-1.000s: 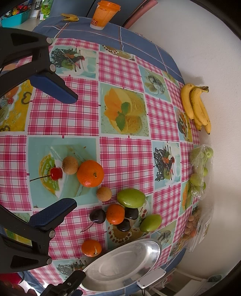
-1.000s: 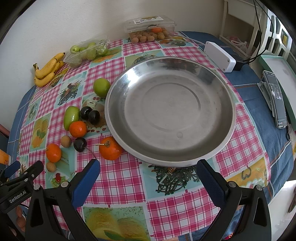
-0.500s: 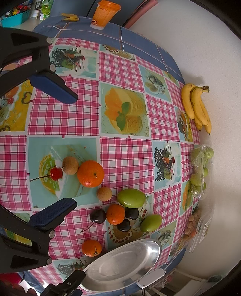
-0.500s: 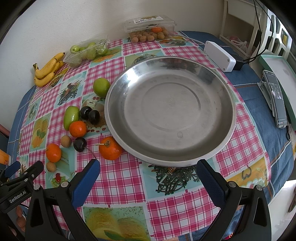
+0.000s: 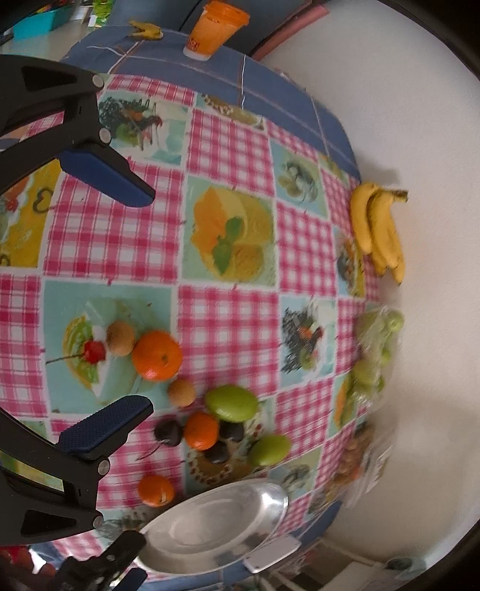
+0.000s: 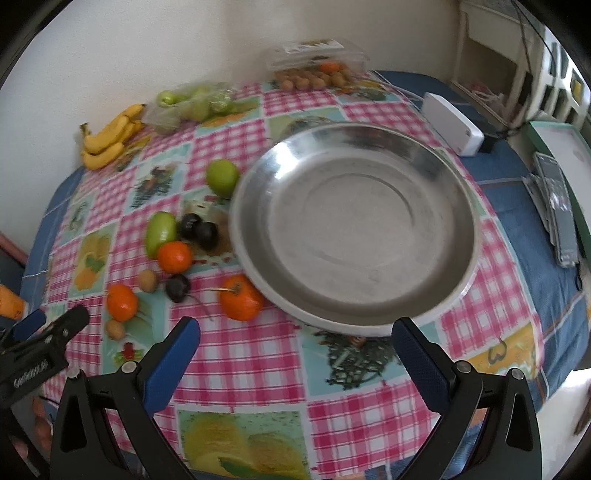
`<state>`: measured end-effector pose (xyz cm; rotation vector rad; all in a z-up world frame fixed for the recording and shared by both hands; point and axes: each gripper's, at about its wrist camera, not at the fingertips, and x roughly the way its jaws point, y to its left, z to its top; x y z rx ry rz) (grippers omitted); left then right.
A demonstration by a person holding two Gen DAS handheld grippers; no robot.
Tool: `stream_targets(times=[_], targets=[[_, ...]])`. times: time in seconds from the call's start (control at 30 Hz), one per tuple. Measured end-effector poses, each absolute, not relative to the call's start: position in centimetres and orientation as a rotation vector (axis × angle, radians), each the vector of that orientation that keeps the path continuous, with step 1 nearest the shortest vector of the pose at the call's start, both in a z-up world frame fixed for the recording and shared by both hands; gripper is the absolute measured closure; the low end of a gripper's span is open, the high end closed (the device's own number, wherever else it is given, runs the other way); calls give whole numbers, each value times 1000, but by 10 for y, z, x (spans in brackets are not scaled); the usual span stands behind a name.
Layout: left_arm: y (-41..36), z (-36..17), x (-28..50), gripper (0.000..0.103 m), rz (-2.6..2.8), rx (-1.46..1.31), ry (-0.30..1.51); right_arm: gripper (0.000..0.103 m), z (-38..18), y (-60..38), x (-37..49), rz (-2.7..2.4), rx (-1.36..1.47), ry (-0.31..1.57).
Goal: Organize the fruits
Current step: 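Move the right gripper to the tangerine beside the bowl and close on it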
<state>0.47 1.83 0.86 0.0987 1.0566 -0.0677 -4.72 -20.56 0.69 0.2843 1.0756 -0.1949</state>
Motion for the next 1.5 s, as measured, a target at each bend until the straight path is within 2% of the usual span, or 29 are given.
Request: stream_targets(times=[0.2,0.57,0.97,1.13,1.3,1.37,1.43,1.5], targets=[[33,11,9,0,-61,44,1060,0,22,-184,-36,-95,288,1022],[48,12,17,0,-18,-38,1043,0,12,-160,-18,-64,296,1105],[19,-14,33,2,-125,-44,1197,1,-10,-171,-13,-183,372,1181],[16,-22,39,6,-130,-65,1224,20,-19,-170,-9,-221,392,1203],[14,-27,43,13,-144,-74,1237,31,-30,-174,-4,-264,432,1219],[14,-30,45,16,-151,-84,1243,32,-34,-177,-2,-271,459,1225],[14,-32,46,21,-157,-91,1248,40,-36,-178,-1,-282,466,1221],[12,-35,48,25,-167,-93,1253,43,-38,-179,0,-298,468,1218]])
